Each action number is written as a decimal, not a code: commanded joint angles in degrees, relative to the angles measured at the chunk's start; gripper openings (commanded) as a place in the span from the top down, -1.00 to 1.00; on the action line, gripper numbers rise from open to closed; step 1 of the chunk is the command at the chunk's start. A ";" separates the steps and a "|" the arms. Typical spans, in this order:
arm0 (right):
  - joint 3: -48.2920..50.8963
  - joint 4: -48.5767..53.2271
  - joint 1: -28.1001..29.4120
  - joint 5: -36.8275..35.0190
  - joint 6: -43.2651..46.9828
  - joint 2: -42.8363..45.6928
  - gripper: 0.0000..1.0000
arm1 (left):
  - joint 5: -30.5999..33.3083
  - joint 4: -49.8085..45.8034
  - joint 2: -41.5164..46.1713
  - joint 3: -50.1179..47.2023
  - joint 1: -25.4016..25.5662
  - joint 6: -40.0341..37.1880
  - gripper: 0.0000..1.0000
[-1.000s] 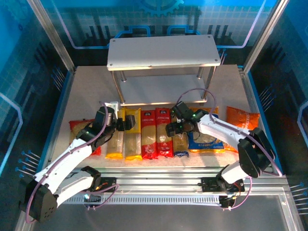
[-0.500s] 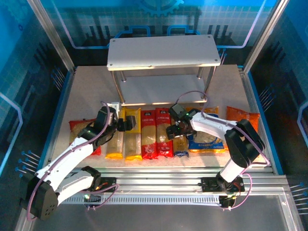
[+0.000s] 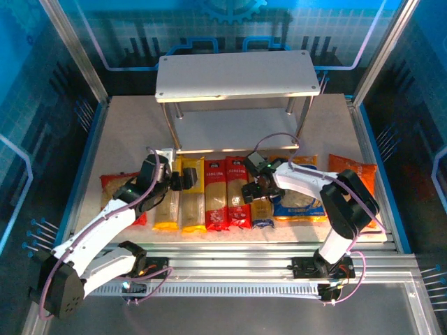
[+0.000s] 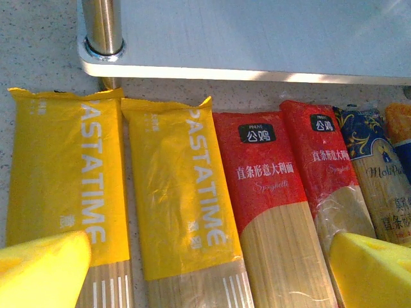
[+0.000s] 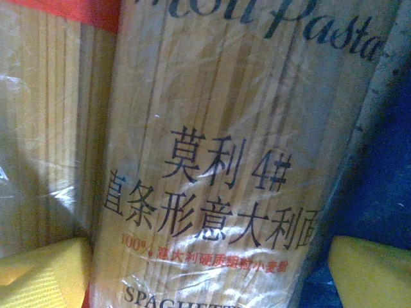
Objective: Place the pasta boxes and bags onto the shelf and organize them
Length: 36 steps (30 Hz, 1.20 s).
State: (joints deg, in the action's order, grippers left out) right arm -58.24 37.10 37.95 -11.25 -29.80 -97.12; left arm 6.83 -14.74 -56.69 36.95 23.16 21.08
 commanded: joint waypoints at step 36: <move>-5.22 11.23 -0.49 -1.29 1.44 15.24 0.66 | 0.11 -0.18 -0.43 0.27 0.48 0.28 -0.85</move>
State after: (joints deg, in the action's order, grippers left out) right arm -59.22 46.06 37.82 -10.26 -29.54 -86.43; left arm 6.81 -14.74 -56.71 36.91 23.16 21.08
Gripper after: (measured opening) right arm 0.245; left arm 0.926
